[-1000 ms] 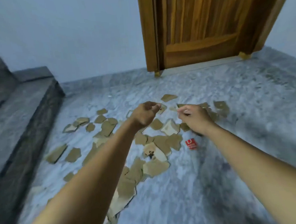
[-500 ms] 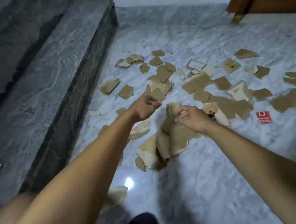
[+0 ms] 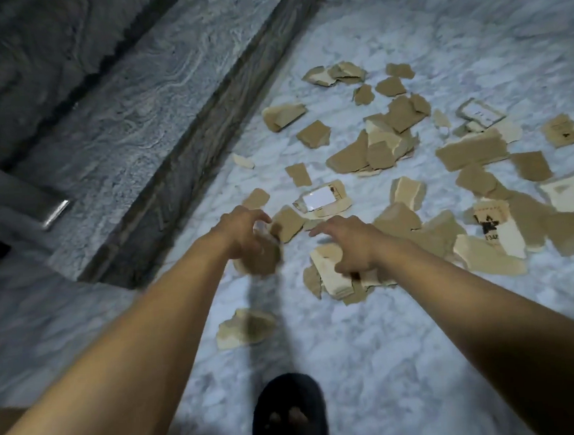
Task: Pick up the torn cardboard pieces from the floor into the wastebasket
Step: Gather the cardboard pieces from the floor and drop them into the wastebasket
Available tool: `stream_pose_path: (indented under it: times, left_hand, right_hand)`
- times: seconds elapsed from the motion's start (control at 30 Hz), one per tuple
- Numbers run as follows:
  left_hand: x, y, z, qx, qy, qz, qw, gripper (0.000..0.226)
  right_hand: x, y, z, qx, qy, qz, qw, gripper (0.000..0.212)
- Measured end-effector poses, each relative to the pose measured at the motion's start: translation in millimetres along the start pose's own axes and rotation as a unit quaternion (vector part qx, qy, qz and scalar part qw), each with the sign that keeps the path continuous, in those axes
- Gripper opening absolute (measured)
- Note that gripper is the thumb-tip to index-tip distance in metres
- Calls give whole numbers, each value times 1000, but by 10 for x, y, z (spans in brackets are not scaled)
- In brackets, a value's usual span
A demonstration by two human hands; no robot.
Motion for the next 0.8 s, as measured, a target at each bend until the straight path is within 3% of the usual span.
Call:
stream_pose_path:
  times: [0.13,0.27,0.4,0.53,0.7,0.8]
  left_hand:
    - [-23,351,-244,-117,-6,-20,993,95]
    - [-147,598,-380,-152,21,29,988,91]
    - [-192,687,-471,-139,12,61,988,81]
    - [-199,666,-537,-77,-3,40,996,84]
    - [-208,586,-613,-52,-37,-32,997,57]
    - [-2,404,-654,-48,-45,-84,994,57]
  right_hand:
    - [-162,200,-14,183,39,-39,982,108]
    - [-309,367,-16,259,79,-36,962,103]
    - [-347,356,-9,269,104,-9,957,88]
    - [-332,361,-26,232,86,11,969,78]
    - [-297,250,-63,162,73,37,983,60]
    - [-251,92,-50,132,92,37,986,57]
Point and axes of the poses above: each hand's wrist, its own x-axis away from the middle knuckle, its own y-axis out of the palm, z = x × y, the point moved 4 cm from there along -x, towards the middle knuckle, and after that the axes turned 10 degrees about -z, right-handed, at the moved point
